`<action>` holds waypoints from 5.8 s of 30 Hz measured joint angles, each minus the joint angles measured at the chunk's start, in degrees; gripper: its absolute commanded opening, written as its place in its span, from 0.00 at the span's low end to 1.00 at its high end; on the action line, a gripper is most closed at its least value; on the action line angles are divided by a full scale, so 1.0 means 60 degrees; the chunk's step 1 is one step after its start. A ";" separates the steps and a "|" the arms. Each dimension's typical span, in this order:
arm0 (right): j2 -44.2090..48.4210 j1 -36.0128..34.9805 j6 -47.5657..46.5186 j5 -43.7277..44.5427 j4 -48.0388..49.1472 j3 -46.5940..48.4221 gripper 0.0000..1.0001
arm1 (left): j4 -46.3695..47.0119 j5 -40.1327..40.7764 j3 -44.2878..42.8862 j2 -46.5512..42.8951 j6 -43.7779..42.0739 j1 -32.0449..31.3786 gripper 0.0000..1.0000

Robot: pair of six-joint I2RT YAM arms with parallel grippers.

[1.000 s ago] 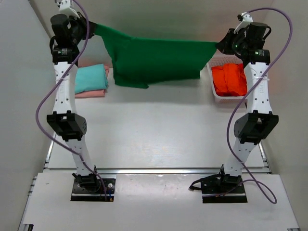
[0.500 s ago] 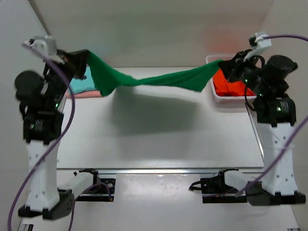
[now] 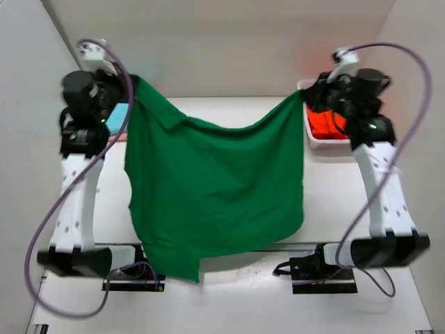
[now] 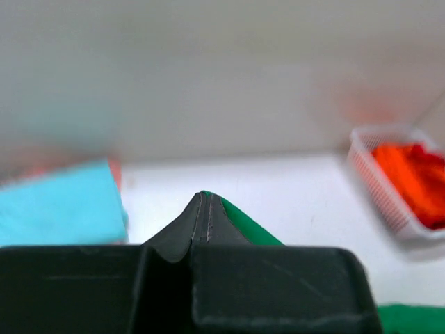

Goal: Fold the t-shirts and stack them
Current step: Flatten out the tshirt, then fold the flattened tshirt in 1/3 of the way

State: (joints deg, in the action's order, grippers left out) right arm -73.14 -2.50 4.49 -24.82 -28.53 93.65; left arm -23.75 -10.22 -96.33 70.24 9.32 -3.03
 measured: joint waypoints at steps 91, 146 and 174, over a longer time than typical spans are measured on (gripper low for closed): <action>-0.1228 0.0189 -0.1821 0.2084 0.1661 -0.2521 0.00 | 0.1745 -0.1115 0.3581 -0.1235 0.0863 0.0688 0.00; 0.2364 0.0616 0.1563 0.2608 -0.4783 -0.7927 0.00 | -0.0437 0.0189 1.0812 -0.6357 0.2014 -0.0787 0.00; 0.0251 0.0776 0.0962 0.2419 -0.4579 -0.8105 0.01 | 0.0729 0.0284 1.0841 -0.5096 0.2091 -0.0495 0.00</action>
State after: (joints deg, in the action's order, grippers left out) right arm -71.64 2.15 10.26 -10.31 -56.01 45.01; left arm -19.38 -8.51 -31.29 39.66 21.87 -6.00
